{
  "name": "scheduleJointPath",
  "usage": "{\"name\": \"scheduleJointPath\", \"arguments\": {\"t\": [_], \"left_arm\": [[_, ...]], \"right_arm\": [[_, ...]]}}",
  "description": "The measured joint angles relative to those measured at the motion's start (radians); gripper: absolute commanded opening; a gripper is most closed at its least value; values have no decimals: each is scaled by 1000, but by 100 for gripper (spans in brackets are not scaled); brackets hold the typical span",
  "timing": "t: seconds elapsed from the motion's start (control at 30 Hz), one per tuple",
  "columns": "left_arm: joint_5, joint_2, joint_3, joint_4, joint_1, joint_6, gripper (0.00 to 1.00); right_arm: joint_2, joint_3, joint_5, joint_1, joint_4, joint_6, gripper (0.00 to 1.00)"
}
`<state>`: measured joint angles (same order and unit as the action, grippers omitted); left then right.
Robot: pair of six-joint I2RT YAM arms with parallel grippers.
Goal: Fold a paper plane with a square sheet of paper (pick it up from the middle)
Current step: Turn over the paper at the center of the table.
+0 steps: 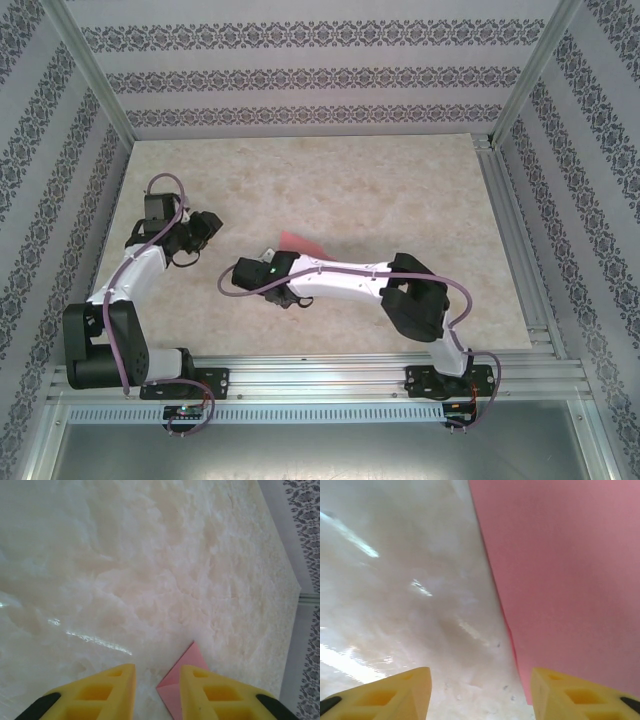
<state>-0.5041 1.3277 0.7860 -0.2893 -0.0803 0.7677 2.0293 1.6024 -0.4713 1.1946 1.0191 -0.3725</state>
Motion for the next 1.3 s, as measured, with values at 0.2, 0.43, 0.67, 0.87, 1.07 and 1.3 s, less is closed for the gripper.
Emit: {"name": "scheduleJointPath", "arguments": {"t": [0.2, 0.43, 0.67, 0.87, 1.07, 1.3], "left_arm": [[-82, -6, -22, 25, 87, -5, 34], [-123, 67, -14, 67, 375, -24, 32], [-127, 247, 29, 103, 516, -26, 29], [-126, 391, 138, 139, 560, -22, 27], [-104, 481, 200, 139, 567, -24, 26], [-90, 541, 291, 79, 567, -58, 26]], "right_arm": [[-448, -399, 160, -156, -250, -80, 60], [-752, -805, 489, -542, -576, -161, 73], [-700, -866, 730, -602, -702, -145, 68], [-487, -786, 848, -621, -767, -95, 43], [-383, -753, 872, -627, -788, -68, 19], [-323, -758, 881, -620, -808, -83, 23]]}}
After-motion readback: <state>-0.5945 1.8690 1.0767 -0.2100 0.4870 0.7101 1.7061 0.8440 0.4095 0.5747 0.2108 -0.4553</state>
